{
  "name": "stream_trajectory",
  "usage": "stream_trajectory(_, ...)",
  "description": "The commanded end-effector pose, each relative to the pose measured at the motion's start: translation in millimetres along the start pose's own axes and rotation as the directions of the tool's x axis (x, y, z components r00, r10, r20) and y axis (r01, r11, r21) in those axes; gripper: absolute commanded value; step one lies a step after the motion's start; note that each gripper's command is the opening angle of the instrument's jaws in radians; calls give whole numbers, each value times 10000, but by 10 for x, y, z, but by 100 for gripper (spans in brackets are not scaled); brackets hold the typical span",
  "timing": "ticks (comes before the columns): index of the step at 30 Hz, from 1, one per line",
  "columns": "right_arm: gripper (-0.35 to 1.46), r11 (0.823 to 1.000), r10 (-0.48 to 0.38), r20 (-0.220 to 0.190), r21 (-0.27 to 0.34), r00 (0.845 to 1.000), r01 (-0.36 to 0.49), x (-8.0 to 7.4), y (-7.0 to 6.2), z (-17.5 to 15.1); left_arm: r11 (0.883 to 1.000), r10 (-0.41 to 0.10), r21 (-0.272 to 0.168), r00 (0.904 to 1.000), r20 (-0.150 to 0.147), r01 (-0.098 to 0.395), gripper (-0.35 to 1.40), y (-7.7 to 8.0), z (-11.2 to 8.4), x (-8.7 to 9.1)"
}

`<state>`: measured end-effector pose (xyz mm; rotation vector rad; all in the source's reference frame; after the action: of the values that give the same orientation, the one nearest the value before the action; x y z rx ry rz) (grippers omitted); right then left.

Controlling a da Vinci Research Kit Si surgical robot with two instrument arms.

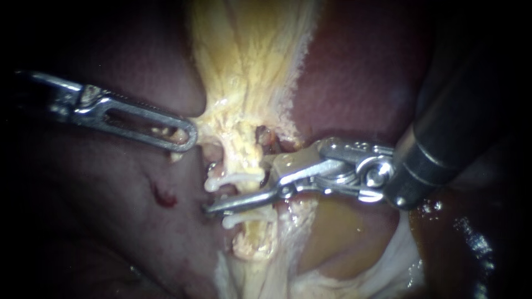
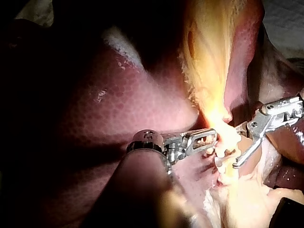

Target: Going back third clip left tube

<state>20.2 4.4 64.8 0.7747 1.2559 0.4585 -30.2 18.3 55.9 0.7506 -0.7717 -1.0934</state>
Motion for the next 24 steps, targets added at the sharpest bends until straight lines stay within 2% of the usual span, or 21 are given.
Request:
stream_trajectory(1, 50, 9997, -229, -26, -85, 9997, 229, -2, 2, -3, 10000, -4, -2, 10000, 2, 4, -35, 0, 0, 0)
stream_trajectory(7, 50, 9946, -896, -92, -538, 9959, 890, -13, 14, -27, 10000, -3, -1, 10000, 1, 3, -35, 0, 0, 0)
stream_trajectory(11, 50, 9914, -1144, -45, -647, 9934, 1138, -20, 15, -45, 10000, -3, -1, 10000, 1, 3, -35, 0, -1, 1)
stream_trajectory(16, 50, 9893, -1375, -90, -506, 9905, 1369, -23, 2, -72, 10000, -2, 0, 10000, 0, 2, -35, 0, -1, 1)
stream_trajectory(24, 50, 9775, -2029, 15, -583, 9792, 2026, -17, -16, -122, 10000, -1, 0, 10000, 0, 1, -35, 0, -1, 1)
